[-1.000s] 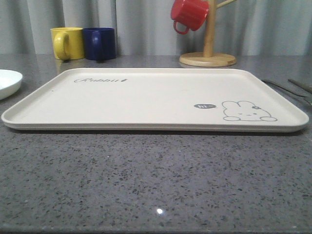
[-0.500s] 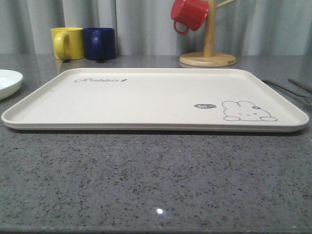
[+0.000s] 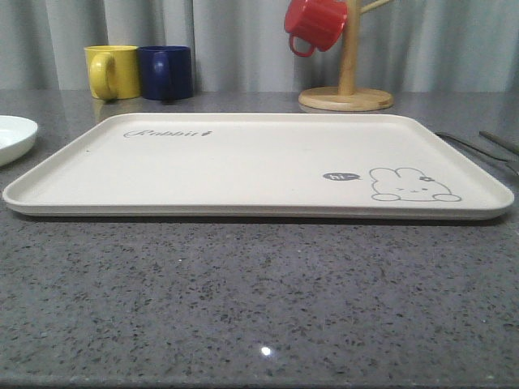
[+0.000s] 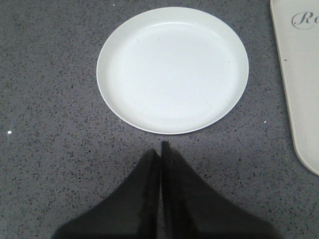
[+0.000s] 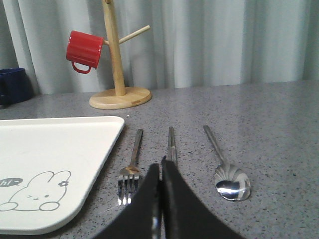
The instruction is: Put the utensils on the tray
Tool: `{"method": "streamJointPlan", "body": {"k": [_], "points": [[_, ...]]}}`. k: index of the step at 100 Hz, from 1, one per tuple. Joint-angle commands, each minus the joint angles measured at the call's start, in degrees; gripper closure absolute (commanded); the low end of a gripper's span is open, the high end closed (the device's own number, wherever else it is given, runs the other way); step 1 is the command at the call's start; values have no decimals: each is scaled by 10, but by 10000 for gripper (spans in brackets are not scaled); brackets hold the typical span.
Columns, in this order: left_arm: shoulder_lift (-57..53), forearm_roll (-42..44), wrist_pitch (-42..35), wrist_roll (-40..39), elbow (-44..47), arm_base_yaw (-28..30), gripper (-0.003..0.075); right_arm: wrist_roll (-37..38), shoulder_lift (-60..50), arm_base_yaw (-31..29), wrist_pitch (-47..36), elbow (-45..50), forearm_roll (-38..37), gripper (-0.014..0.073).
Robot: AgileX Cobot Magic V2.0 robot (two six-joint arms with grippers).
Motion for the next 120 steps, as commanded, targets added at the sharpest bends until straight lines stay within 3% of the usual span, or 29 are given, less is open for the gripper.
{"method": "streamJointPlan", "body": {"k": [1, 14, 24, 56, 88, 120], "points": [[2, 6, -30, -5, -19, 1, 593, -4, -12, 0, -50, -10, -1, 662], [2, 6, -30, -5, -19, 1, 316, -4, -12, 0, -50, -10, -1, 662], [2, 6, -38, -5, -19, 1, 211, -4, -12, 0, -50, -10, -1, 662], [62, 0, -77, -18, -25, 10, 228, -4, -12, 0, -50, -10, -1, 662], [220, -23, -60, -18, -122, 72, 228, -4, -12, 0, -50, -10, -1, 662], [332, -123, -43, 75, -209, 159, 228, -4, -12, 0, -50, -10, -1, 662]]}}
